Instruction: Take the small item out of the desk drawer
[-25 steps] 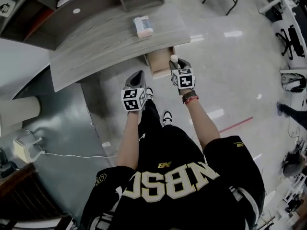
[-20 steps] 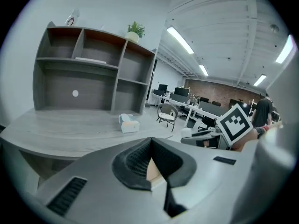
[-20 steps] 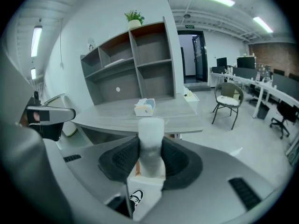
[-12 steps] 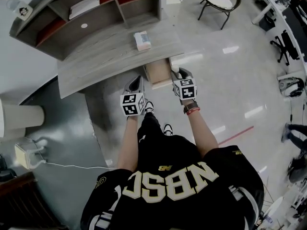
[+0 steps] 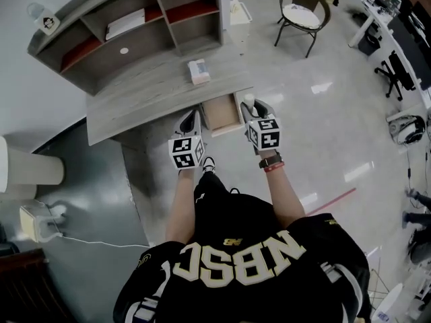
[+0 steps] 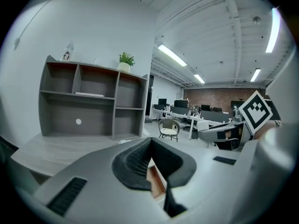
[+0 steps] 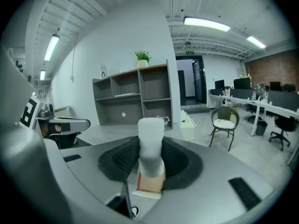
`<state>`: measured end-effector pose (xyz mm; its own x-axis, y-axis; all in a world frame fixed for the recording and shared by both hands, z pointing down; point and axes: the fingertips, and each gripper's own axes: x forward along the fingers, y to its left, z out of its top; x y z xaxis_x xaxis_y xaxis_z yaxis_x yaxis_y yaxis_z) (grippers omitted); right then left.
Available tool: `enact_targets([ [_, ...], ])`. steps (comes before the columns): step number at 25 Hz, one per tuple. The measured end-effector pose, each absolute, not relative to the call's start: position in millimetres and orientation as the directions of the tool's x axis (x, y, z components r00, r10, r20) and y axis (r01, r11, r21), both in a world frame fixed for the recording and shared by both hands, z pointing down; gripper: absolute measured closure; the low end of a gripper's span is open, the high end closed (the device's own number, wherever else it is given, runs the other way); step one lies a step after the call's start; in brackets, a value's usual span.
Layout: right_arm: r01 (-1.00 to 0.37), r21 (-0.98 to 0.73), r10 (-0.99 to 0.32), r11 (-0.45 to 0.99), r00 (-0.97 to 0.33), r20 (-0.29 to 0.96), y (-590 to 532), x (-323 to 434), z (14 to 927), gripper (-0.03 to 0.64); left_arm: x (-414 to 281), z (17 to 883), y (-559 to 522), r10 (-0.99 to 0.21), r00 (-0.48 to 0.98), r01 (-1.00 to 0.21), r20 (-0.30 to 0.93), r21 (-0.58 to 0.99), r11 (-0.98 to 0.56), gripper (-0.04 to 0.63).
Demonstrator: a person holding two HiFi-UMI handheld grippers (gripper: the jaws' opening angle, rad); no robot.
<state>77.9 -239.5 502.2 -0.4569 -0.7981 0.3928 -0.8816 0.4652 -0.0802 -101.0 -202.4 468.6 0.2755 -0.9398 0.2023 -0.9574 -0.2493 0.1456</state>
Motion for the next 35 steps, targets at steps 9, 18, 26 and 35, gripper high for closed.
enact_targets([
  [9, -0.880, -0.053, -0.847, 0.473, -0.470, 0.250, -225.6, 82.3, 438.1, 0.469, -98.4, 412.4, -187.8, -0.964, 0.253, -0.964, 0.077, 0.104, -0.245, 0.582],
  [18, -0.879, -0.021, -0.869, 0.476, -0.474, 0.143, -209.4, 81.3, 394.3, 0.469, -91.6, 378.8, -172.9, -0.966, 0.257, -0.965, -0.013, 0.055, -0.257, 0.583],
  [26, -0.876, -0.028, -0.867, 0.481, -0.480, 0.132, -199.5, 81.1, 391.6, 0.469, -87.7, 380.1, -164.5, -0.962, 0.272, -0.961, -0.008, 0.045, -0.272, 0.583],
  [35, -0.871, -0.044, -0.860, 0.489, -0.490, 0.144, -194.4, 76.4, 399.4, 0.469, -91.8, 379.0, -162.7, -0.961, 0.276, -0.958, -0.016, 0.071, -0.276, 0.583],
])
